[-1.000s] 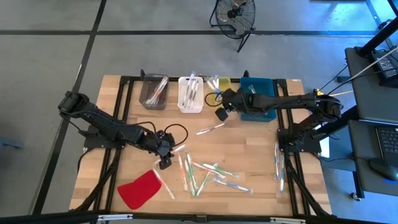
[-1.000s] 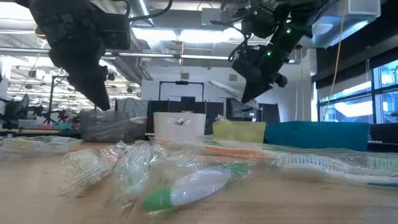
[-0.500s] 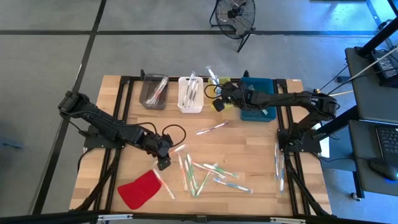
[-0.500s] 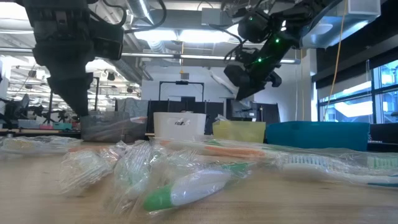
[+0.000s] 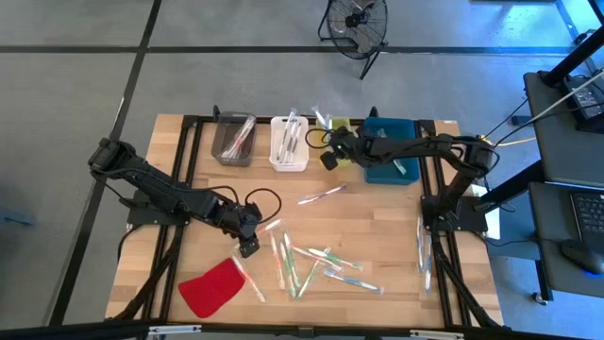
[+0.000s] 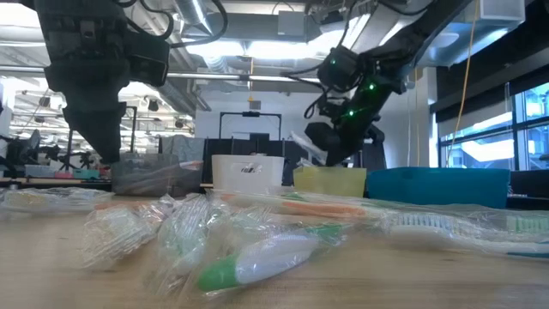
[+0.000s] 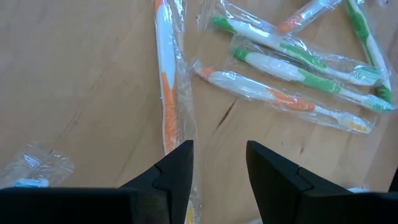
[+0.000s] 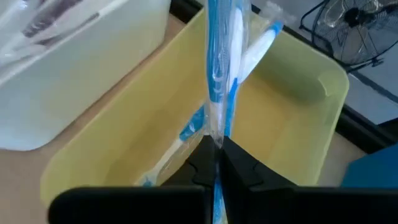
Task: Pick & Place Toothbrushes
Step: Put the blue toothbrush into the yellow bin
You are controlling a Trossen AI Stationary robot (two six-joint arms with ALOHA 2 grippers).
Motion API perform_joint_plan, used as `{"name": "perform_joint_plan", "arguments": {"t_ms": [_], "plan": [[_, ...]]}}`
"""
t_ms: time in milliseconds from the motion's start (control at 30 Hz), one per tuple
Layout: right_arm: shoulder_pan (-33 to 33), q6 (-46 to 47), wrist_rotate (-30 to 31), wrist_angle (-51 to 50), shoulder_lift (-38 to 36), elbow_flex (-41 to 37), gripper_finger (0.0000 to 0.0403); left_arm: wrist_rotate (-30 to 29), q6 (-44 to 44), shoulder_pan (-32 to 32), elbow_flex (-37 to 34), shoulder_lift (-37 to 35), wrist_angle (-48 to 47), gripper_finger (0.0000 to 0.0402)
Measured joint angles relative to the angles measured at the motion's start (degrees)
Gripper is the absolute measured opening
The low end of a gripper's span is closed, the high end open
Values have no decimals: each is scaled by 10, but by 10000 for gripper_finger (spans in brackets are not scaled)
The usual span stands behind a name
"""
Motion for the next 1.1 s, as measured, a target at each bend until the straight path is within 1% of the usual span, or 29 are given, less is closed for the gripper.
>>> {"name": "perform_joint_plan", "arguments": {"t_ms": [233, 333, 600, 733, 833, 967, 1100], "plan": [[-16, 15, -25, -1, 22, 0, 11, 0, 1, 0, 0, 0, 0, 143], [-19, 19, -27, -9, 25, 0, 12, 0, 2, 0, 0, 0, 0, 143], [-22, 30, -29, -20, 25, 0, 13, -1, 63, 0, 0, 0, -1, 143], [-27, 34, -62, -27, 25, 0, 13, -1, 91, 0, 0, 0, -1, 143], [-31, 36, -76, -32, 25, 0, 16, -8, 93, 0, 0, 0, -1, 143], [-31, 43, -80, -32, 25, 0, 29, -12, 93, 0, 0, 0, -1, 145], [-31, 43, -71, -32, 25, 0, 54, -12, 93, 0, 0, 0, -4, 160]]}}
